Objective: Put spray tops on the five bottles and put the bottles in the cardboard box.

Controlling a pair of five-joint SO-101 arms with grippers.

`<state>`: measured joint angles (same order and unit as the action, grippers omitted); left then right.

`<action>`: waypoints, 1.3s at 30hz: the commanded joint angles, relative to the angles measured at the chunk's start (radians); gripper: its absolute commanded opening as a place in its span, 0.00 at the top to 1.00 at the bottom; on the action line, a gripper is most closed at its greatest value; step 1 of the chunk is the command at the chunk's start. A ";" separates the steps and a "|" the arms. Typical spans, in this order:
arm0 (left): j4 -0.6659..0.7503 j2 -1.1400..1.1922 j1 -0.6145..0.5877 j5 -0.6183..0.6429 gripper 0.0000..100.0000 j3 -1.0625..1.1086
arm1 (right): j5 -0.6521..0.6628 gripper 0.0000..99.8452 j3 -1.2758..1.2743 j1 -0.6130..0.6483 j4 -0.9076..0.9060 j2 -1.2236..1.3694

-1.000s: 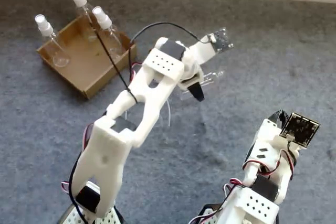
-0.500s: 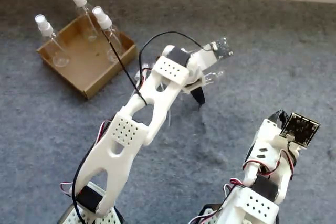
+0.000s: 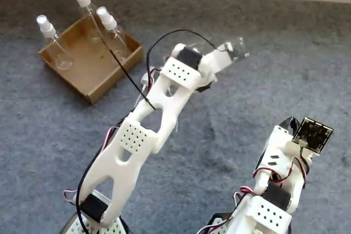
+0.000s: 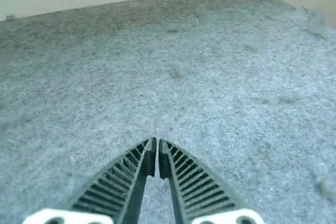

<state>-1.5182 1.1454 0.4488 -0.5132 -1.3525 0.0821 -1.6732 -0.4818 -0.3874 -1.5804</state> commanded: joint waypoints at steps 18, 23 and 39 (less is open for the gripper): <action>-0.192 -0.045 -0.008 -0.005 0.84 -0.203 | 0.009 0.99 -0.143 0.019 -0.008 -0.007; -0.135 -0.045 -0.008 -0.005 0.62 -0.094 | 0.009 0.99 -0.143 0.019 -0.008 -0.007; 0.118 -0.044 -0.039 -0.005 0.59 0.145 | 0.009 0.99 -0.143 0.021 -0.008 -0.007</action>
<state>-1.4139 1.1439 0.4120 -0.5086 -1.2022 0.0821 -1.6732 -0.4803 -0.3874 -1.5804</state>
